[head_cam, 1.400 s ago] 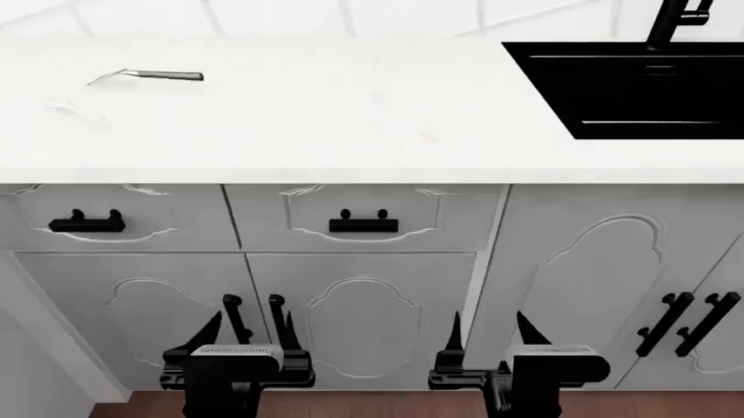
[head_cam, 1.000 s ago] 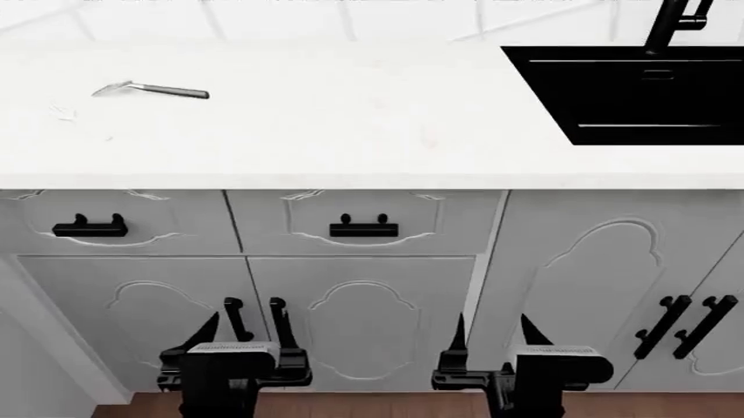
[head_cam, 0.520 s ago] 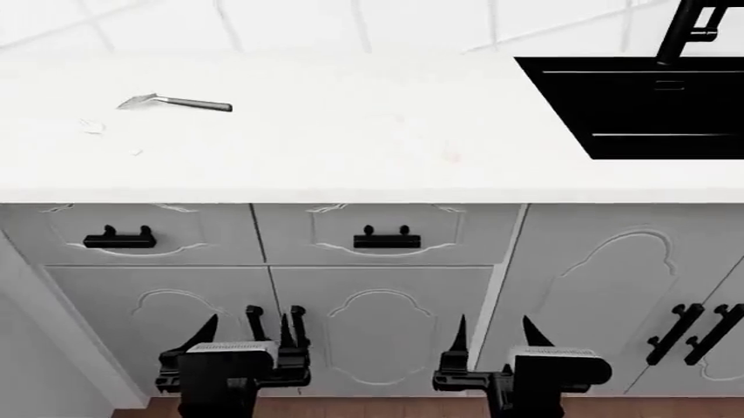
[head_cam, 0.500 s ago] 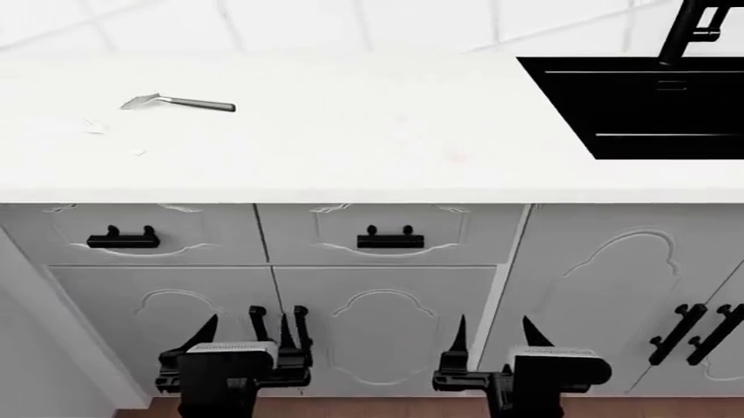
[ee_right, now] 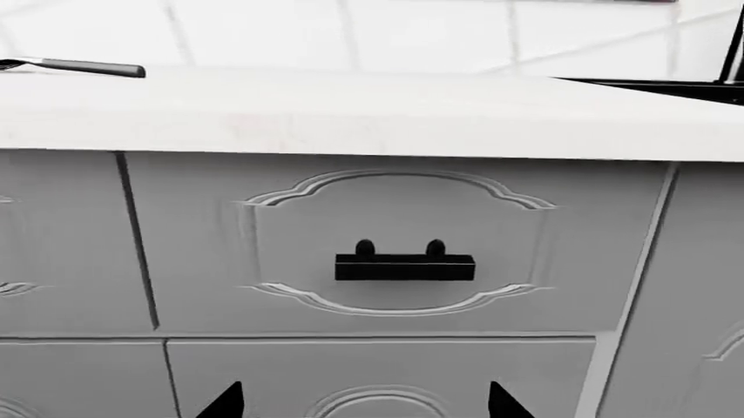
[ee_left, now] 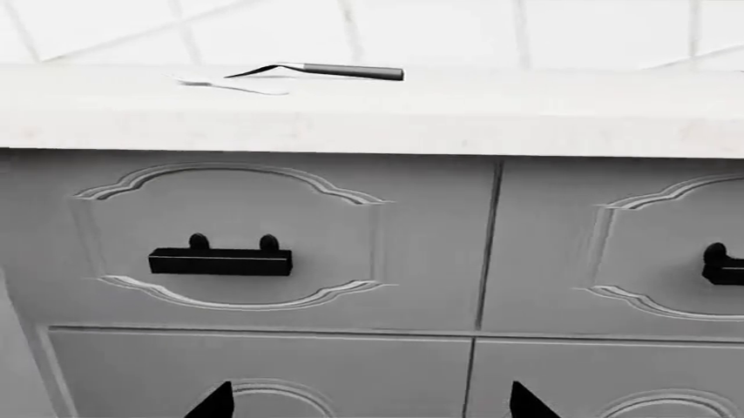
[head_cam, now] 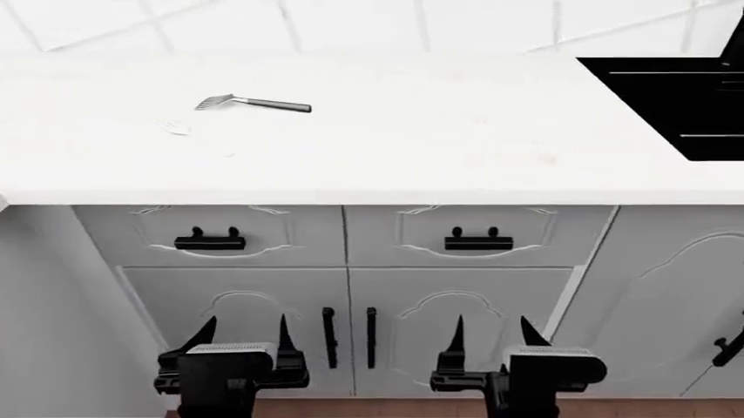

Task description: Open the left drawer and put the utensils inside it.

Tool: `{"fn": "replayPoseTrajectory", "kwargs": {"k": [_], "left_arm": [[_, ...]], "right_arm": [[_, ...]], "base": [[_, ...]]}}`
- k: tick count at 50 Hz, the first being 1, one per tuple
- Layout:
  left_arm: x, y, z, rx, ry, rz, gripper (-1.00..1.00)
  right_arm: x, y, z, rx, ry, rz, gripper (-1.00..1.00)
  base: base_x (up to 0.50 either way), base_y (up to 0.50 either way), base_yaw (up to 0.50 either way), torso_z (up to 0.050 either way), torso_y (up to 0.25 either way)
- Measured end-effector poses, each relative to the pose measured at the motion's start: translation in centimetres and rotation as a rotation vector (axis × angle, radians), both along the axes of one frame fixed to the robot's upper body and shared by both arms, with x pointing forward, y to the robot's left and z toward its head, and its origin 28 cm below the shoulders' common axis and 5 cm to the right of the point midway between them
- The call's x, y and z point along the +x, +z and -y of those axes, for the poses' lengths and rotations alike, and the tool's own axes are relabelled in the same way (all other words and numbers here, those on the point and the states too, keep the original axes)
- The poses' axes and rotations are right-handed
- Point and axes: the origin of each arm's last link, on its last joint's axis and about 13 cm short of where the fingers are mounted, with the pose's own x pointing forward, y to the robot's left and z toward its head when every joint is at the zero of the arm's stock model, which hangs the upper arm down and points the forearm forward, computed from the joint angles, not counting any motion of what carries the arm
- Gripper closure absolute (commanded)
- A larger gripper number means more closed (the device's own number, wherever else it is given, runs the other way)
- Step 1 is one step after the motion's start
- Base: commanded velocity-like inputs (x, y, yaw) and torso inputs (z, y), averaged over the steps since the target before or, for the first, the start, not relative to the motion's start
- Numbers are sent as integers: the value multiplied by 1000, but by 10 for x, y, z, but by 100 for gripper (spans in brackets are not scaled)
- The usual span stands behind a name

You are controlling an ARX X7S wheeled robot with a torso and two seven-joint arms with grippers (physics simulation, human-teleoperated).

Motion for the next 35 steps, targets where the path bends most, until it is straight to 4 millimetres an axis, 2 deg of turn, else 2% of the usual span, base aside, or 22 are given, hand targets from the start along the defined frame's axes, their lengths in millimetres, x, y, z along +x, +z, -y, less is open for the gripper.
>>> {"fn": "replayPoseTrajectory", "kwargs": {"k": [4,9,35], "left_arm": [[0,0,0,2,0,-1,-100],[0,0,-1,0,0,0,-100],[-1,-1,-3,-5,4,1,-100]], "right_arm": [[0,1,0,-1,2,1,-100],[1,3,-1,17,24,0,-100],[1,10,-2,-22,34,20,-100]], "base": [[12,375,0,50,0],[0,0,0,0,0],[0,0,500,0,0]]}}
